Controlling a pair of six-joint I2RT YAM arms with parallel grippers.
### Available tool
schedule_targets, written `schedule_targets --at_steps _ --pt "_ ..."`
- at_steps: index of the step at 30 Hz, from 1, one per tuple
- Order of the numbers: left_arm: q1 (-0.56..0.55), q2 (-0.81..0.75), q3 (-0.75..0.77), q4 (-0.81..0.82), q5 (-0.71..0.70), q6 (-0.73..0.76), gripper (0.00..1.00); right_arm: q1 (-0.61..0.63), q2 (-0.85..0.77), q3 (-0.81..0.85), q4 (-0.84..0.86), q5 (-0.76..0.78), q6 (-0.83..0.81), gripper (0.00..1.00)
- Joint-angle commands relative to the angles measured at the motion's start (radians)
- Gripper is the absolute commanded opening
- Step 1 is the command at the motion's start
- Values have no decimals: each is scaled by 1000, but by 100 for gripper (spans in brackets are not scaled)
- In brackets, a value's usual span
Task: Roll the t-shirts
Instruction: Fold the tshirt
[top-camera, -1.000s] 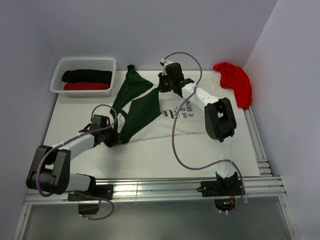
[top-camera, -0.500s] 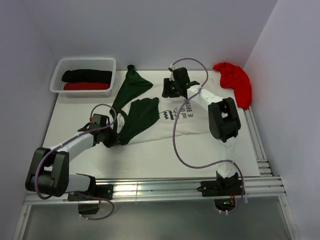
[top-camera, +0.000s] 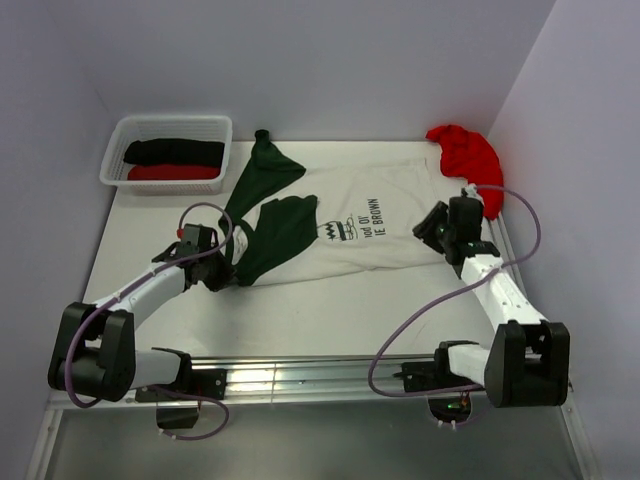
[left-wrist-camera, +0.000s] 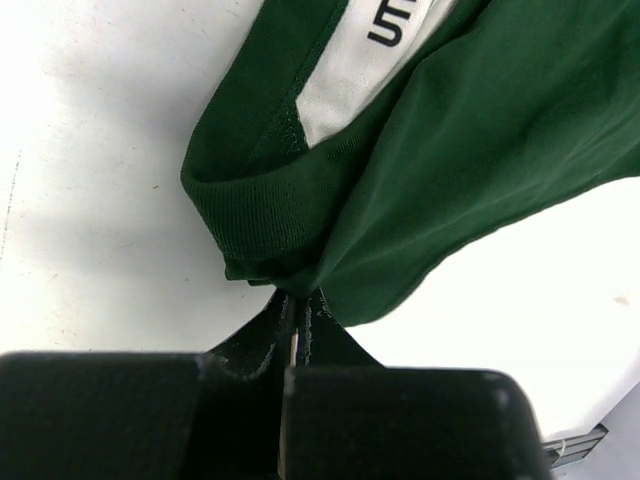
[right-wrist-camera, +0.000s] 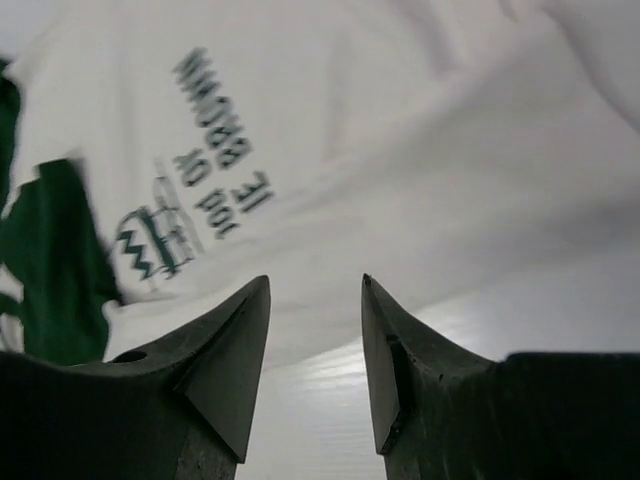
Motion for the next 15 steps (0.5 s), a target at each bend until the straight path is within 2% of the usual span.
schedule_targets --at_steps 1,6,10,15 --pt "10 -25 15 -2 -22 38 0 -95 -40 -94 -12 68 74 50" --pt "33 -39 5 -8 -34 26 0 -246 -2 -145 23 2 113 51" --pt "71 -48 5 -7 -29 20 0 -298 38 -193 76 14 130 52" --pt "89 -39 -3 19 9 21 0 -304 84 -208 92 26 159 53"
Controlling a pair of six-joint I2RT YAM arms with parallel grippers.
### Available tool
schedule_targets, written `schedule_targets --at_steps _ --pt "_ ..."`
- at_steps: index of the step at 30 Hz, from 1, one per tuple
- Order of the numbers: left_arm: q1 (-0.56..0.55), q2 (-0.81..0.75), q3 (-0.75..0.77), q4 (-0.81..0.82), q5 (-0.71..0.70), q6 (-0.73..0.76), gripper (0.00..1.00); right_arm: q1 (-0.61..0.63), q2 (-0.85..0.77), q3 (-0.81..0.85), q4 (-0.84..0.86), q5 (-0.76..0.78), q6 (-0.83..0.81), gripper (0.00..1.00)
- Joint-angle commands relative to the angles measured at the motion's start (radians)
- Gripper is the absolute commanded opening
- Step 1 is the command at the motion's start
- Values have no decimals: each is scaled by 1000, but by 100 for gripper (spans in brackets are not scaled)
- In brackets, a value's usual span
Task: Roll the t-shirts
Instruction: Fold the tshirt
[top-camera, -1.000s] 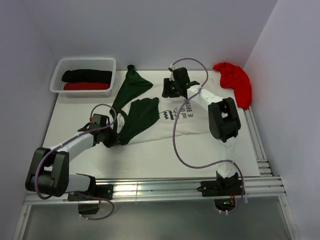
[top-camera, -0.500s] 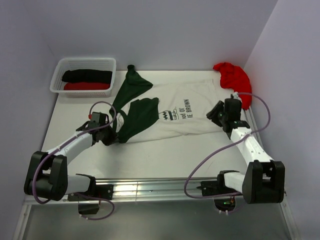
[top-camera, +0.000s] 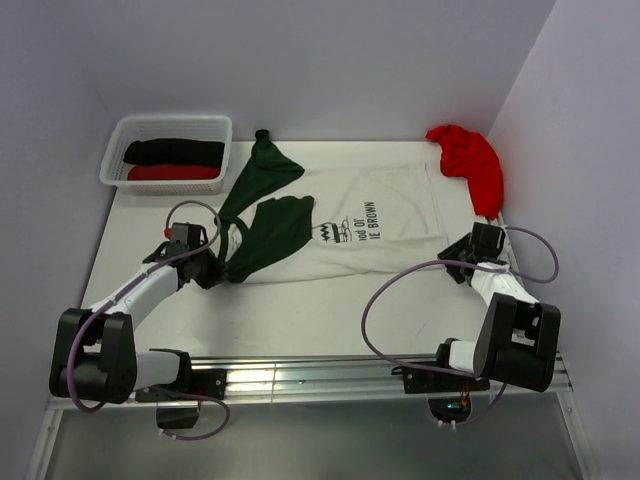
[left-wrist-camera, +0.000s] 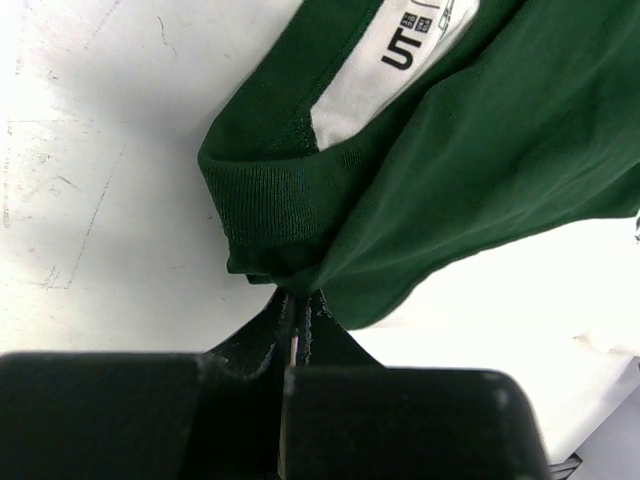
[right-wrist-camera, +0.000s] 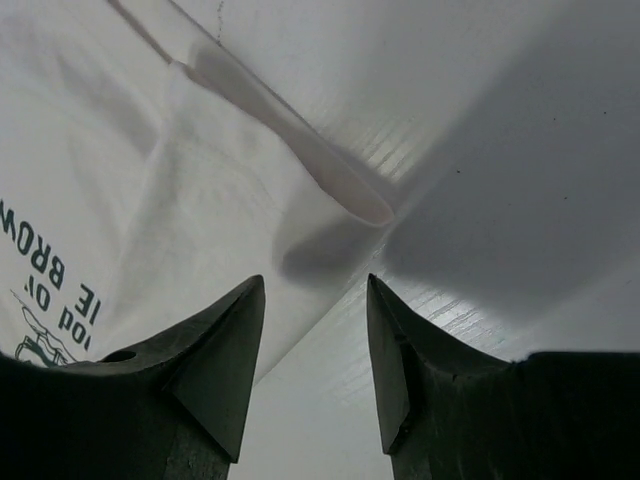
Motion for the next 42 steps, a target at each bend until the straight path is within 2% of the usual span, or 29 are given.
schedule_targets --at_steps 1,6,8,12,14,15,19,21,24,25,28,29,30,33,34,38,40,42 --pt "10 -17 -3 22 17 16 0 -7 21 -20 63 21 38 53" --pt "10 -18 -12 31 33 19 0 -7 68 -8 62 48 87 48" --pt "10 -21 -9 30 33 19 0 -7 79 -11 50 61 107 42" --pt "10 -28 -8 25 34 20 0 -7 56 -40 56 99 124 26" --pt "10 -29 -9 22 36 17 0 -7 48 -39 44 107 129 3" --pt "10 -31 -8 21 39 17 0 -7 47 -33 36 107 127 0" --pt "10 -38 35 -10 49 14 0 -6 12 18 -18 95 133 0" --pt "10 -25 107 -51 57 22 0 -6 1 67 -48 81 153 0" --pt "17 21 283 -161 53 38 0 7 -8 186 -93 24 176 0" --pt "22 28 385 -188 57 43 0 19 -18 219 -126 19 181 0" --pt "31 3 533 -274 4 49 0 24 -109 291 -163 28 199 0" --pt "31 -12 541 -288 -9 48 0 22 -137 293 -174 51 198 0" --pt "33 -49 532 -286 -12 46 0 17 -180 286 -183 70 193 0" --pt "34 -109 364 -237 28 26 0 -38 -185 186 -240 70 154 0" --pt "34 -116 242 -192 60 20 0 -55 -177 149 -249 70 134 0" --pt "34 -147 -39 -49 173 -30 0 -122 -137 -16 -182 64 111 0" --pt "34 -179 -115 -38 174 -47 0 -156 -122 -42 -170 70 98 0" --pt "24 -211 -126 -44 158 -67 0 -165 -120 -36 -177 70 89 0"
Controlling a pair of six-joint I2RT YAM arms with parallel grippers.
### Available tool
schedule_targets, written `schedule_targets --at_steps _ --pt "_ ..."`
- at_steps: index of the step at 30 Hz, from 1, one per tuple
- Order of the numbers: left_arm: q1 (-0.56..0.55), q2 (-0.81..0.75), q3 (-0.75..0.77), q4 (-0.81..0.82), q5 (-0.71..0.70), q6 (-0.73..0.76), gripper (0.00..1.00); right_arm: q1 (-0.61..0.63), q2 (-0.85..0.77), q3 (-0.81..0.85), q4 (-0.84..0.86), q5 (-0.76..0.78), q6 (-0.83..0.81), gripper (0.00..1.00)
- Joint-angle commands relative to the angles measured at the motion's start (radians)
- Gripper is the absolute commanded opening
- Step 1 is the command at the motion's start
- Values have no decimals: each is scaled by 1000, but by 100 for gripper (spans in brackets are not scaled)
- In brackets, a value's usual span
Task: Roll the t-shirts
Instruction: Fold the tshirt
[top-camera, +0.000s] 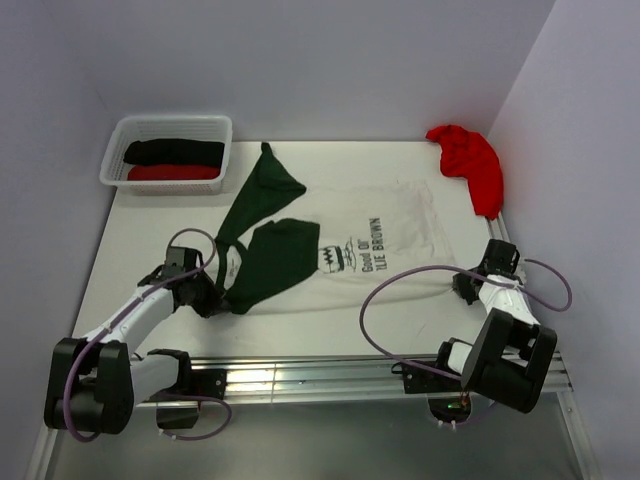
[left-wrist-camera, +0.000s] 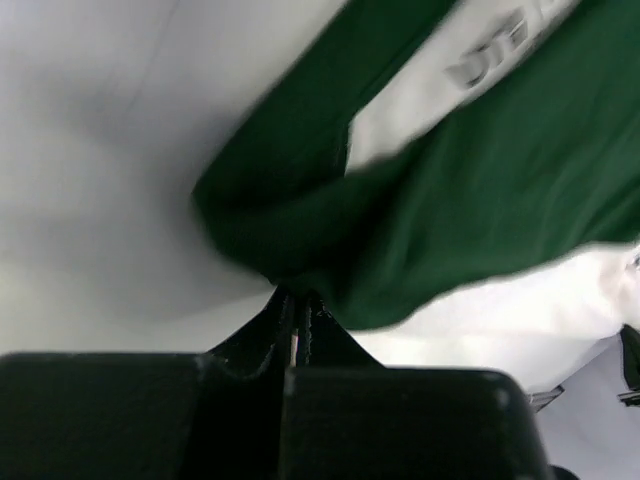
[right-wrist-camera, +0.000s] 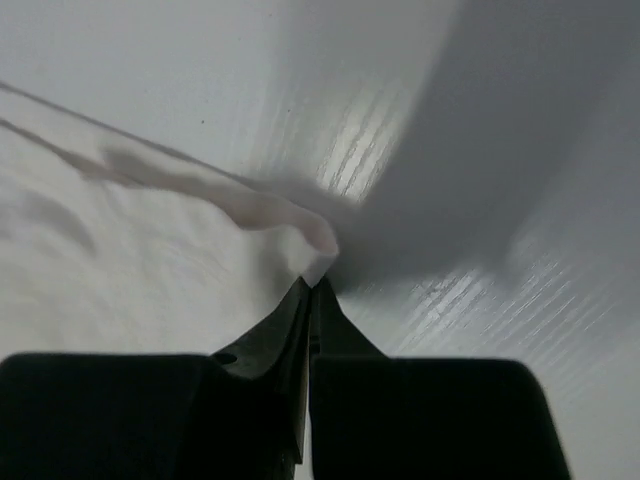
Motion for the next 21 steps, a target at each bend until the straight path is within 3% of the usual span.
schedule_targets --at_steps 1,4,17,20,21 --pt "-13 -74 11 45 30 -43 0 -25 -25 23 12 57 -37 0" --pt "-16 -89 38 -21 -30 -43 0 -25 -47 12 2 77 -21 0" --pt "-37 -136 79 -144 -37 -59 2 -47 -277 -28 -175 206 63 1" --pt "-57 -144 94 -185 -36 -56 9 -47 -339 -30 -210 194 66 19" --pt "-75 -146 99 -195 -33 -54 19 -48 -367 -26 -238 200 66 48"
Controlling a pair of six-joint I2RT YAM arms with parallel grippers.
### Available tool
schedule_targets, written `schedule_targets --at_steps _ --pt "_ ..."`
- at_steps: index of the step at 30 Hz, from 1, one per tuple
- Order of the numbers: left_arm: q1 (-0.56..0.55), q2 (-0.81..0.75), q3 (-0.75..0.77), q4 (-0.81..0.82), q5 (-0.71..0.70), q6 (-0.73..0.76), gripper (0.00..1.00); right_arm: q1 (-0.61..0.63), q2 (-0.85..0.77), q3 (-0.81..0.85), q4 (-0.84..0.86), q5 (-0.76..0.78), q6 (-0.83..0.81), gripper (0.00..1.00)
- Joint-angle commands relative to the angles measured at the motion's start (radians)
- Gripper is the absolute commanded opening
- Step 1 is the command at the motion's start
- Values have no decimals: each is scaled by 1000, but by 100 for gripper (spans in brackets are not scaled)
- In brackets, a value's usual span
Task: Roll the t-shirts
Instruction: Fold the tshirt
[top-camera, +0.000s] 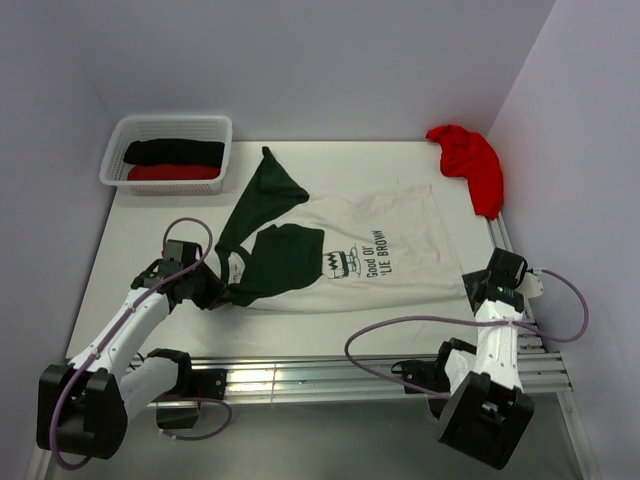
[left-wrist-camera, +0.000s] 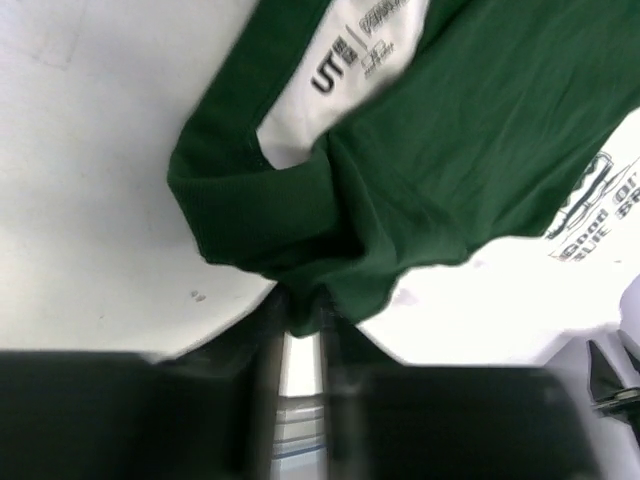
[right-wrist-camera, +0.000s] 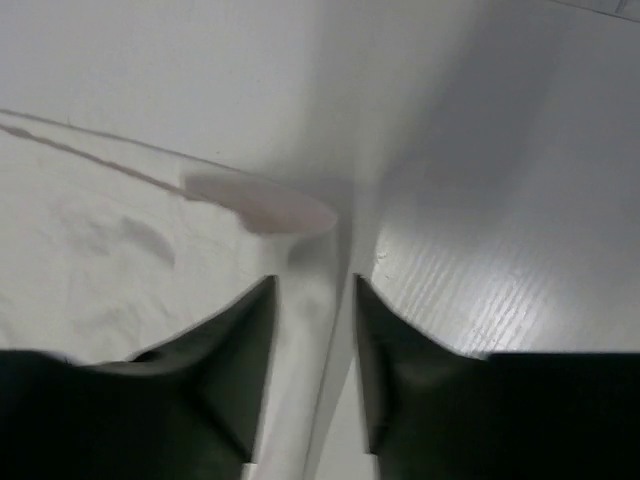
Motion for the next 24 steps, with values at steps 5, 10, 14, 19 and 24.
schedule_targets --at_steps 5,10,14,19,24 --pt "-63 -62 57 -121 -32 -18 61 -10 -150 29 -116 75 11 69" --pt "-66 -131 79 -227 -68 -9 74 -12 -205 54 -151 76 14 69" --pt "-66 -161 123 -256 -98 15 74 -10 -180 91 -114 -6 6 67" --pt "-66 -38 251 -177 -139 60 73 14 -89 190 -13 -91 -49 61" --pt "-66 154 401 -51 -170 149 70 154 95 367 35 -59 -101 59"
